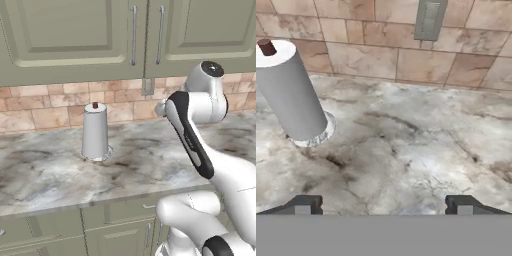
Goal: The dining table condiment station is running low on mustard. Refill the condiment station by opening the cabinet and taking the mustard from the cabinet and placing it on the dining table.
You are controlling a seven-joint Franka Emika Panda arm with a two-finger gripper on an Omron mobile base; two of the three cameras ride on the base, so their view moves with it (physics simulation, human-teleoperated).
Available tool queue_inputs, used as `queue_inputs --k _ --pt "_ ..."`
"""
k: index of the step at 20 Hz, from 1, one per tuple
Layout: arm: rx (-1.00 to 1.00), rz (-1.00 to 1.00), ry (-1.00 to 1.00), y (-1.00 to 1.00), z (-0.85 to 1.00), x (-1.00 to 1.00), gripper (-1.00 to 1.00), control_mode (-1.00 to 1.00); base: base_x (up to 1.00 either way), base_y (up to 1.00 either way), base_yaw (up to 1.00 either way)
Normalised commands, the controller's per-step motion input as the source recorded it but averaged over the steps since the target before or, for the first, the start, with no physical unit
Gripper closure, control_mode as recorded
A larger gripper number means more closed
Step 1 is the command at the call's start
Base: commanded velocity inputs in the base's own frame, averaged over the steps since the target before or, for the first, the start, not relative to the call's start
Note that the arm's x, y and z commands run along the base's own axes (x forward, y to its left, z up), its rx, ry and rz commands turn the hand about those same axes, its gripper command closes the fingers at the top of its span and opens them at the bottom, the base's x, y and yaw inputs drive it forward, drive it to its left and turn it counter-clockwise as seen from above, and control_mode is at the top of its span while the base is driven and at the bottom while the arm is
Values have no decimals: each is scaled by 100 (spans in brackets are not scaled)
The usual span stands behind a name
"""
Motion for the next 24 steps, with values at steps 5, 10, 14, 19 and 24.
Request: queue_inputs --k 5,10,14,19,24 --pt "0 0 -33 0 72 0 -100 -100 0 0 0" --pt "0 -1 -24 0 92 0 -100 -100 0 0 0" --pt "0 -6 -23 0 93 1 -100 -100 0 0 0" --pt "3 -5 -24 0 89 1 -100 -100 0 0 0" --pt "13 0 -19 0 69 18 -100 -100 0 0 0"
